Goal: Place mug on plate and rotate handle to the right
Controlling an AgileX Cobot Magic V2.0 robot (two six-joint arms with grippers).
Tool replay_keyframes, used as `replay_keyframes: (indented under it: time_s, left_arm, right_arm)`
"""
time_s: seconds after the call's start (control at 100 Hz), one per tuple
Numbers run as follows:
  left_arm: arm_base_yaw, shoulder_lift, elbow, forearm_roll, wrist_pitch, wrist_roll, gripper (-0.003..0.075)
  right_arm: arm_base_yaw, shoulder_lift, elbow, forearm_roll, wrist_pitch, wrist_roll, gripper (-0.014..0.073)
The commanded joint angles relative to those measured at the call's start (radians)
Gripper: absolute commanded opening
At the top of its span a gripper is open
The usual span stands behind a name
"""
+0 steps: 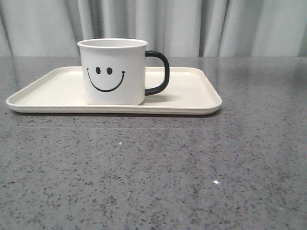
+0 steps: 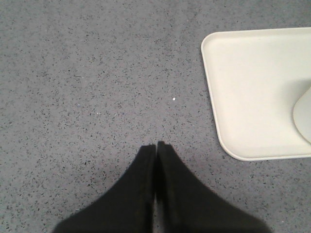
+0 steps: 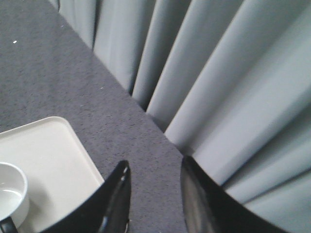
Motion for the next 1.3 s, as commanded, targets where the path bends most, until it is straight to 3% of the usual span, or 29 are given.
replay_keyframes:
  time_s: [0.0,0.18,0.32,0.64,0.94,1.01,1.15,1.29]
  left_arm:
    - [0.003,-0.007,-0.024,-0.018,-0.088,0.000,-0.0020]
    - [0.003,-0.007,-0.024,-0.018,-0.092,0.000,-0.0020]
    - [0.003,-0.007,-0.024,-0.018,-0.092,0.000,-0.0020]
    - [0.003,-0.007,-0.024,-0.018,-0.105,0.000,-0.0020]
    - [0.003,-0.007,-0.024,-0.018,-0.140,0.000,-0.0020]
    - [0.003,-0.007,-0.024,-0.018,-0.144,0.000,-0.0020]
    - [0.003,-0.007,-0.024,-0.018,-0.145,0.000,-0.0020]
    - [0.003,-0.007,-0.024,-0.018,-0.152,0.000,-0.0020]
  right_arm:
    - [-0.083,-0.093,-0.021,0.088,-0.044,0.004,0.0274]
    - [-0.232,-0.196,0.048,0.193,-0.092,0.000,0.0274]
    - [-0.309,-0.282,0.198,0.302,-0.179,-0.052,0.0233]
    - [-0.317,-0.588,0.752,0.368,-0.448,-0.219,0.0212]
    - [-0.317,-0.900,1.222,0.363,-0.634,-0.245,0.0208]
    - [-0.317,-0.956,1.300,0.363,-0.655,-0.245,0.0158]
    - [-0.317,-1.040,1.413,0.363,-0.692,-0.245,-0.0078]
    - [-0.317,-1.086,1.459,0.361,-0.747,-0.244,-0.0061]
